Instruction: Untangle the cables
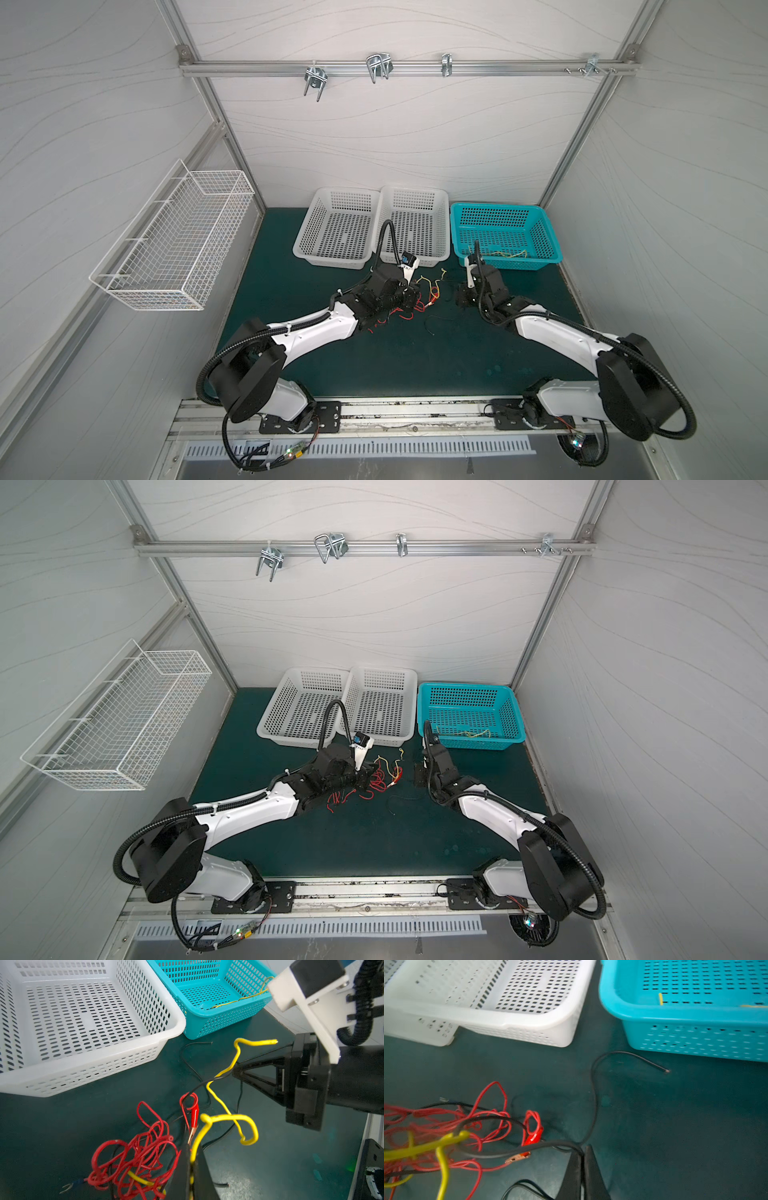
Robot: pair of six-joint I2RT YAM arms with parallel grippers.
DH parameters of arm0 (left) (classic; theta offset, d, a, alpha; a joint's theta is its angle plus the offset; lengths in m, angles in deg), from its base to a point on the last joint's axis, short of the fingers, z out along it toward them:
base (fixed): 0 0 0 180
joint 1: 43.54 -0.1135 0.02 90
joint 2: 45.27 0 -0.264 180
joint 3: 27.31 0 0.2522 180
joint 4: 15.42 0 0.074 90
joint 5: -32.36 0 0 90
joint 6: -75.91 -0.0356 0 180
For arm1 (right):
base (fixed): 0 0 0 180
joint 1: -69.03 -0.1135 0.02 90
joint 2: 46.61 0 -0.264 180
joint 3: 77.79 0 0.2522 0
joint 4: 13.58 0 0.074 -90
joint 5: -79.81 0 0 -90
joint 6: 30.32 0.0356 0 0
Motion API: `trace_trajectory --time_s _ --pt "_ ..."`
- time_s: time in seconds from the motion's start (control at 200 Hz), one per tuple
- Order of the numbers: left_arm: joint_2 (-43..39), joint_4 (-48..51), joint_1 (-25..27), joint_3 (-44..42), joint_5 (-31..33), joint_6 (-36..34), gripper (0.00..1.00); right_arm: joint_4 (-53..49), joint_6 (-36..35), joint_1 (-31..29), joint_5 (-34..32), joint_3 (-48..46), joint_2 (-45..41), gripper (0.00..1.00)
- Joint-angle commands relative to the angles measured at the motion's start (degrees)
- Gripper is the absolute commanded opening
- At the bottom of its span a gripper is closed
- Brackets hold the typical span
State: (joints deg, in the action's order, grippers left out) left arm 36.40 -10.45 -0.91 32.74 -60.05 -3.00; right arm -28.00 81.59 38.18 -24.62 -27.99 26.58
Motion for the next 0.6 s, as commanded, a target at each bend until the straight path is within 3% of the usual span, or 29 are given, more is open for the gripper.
trace_trajectory --time_s 0.0,0.12,0.18,0.38,0.595 --pt "-2.41 0.85 -1.35 -0.62 2.56 0.85 0.0 -8.44 4.49 2.72 -8.13 -1.31 -1.7 0.0" --pt "-3.08 2.0 -2.59 -1.2 4.02 1.66 0.0 -12.84 6.38 4.66 -9.91 -1.96 -3.18 0.0" --pt "-2.73 2.85 -2.73 -0.57 2.86 0.66 0.0 -12.59 3.72 4.22 -7.5 -1.9 -4.25 0.0" --pt "2.12 6.43 -2.67 3.38 -0.47 0.23 0.0 -7.33 -8.61 -5.92 -4.5 -0.48 -7.69 0.0" --pt "5.5 5.95 -2.05 5.42 -4.08 0.53 0.0 -4.8 -12.65 -10.37 -0.01 3.63 -10.56 0.0"
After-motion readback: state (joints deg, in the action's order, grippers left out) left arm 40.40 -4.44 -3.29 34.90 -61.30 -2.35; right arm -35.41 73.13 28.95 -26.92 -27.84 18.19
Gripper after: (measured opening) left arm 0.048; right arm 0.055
